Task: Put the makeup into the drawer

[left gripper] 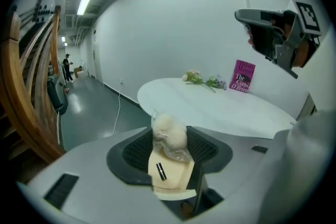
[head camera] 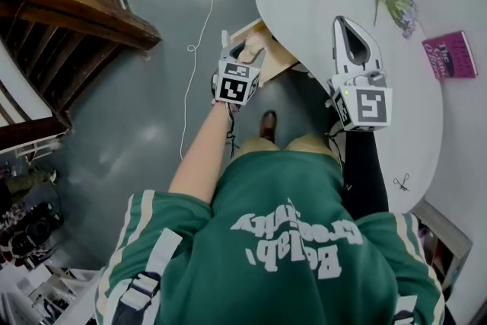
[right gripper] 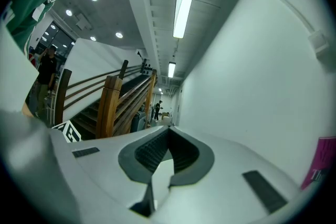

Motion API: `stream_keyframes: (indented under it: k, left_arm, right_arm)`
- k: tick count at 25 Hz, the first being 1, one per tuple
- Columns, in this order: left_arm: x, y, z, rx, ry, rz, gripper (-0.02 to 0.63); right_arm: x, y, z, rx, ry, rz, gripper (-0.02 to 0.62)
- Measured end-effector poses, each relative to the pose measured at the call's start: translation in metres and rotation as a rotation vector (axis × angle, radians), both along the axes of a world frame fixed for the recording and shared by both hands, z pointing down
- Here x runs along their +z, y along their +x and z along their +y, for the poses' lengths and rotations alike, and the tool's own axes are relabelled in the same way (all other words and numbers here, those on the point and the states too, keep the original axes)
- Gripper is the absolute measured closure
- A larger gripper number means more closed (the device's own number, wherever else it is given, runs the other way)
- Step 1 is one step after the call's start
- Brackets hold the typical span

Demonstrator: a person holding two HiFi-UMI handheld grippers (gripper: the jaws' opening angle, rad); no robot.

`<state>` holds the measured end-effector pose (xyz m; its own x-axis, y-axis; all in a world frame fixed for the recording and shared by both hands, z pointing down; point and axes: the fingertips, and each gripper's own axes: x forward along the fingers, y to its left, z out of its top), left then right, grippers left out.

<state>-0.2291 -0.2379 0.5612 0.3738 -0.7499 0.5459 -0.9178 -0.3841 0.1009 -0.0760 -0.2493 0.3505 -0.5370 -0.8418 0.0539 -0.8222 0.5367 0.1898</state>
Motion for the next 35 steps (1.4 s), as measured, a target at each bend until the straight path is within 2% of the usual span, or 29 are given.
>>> stream_keyframes:
  k: [6,11,16,17,19,29,32,35]
  left_arm:
    - [0.082,-0.004,0.020,-0.006,-0.211,-0.027,0.377]
    - [0.116,-0.003,0.036,0.023,-0.305,-0.056,0.370]
    - [0.114,-0.001,0.034,0.045,-0.278,-0.052,0.344]
    - [0.113,0.000,0.034,0.052,-0.269,-0.048,0.306]
    - [0.111,0.001,0.035,0.056,-0.269,-0.032,0.281]
    - [0.115,-0.001,0.049,0.054,-0.289,-0.029,0.278]
    - [0.098,-0.004,0.043,0.049,-0.240,-0.040,0.279]
    - [0.053,-0.008,0.024,0.037,-0.120,-0.043,0.279]
  right_arm:
    - [0.006,0.013,-0.003,0.026,-0.011,-0.002,0.586]
    - [0.008,0.017,-0.005,0.037,-0.014,-0.002,0.586]
    - [0.008,0.015,-0.005,0.037,-0.013,-0.002,0.586]
    - [0.008,0.015,-0.004,0.036,-0.013,-0.001,0.586]
    - [0.007,0.015,-0.003,0.036,-0.012,-0.001,0.586]
    - [0.004,0.015,0.003,0.041,-0.003,0.001,0.586]
    - [0.004,0.017,0.005,0.047,-0.002,0.000,0.586]
    - [0.003,0.017,0.007,0.054,0.002,-0.003,0.586]
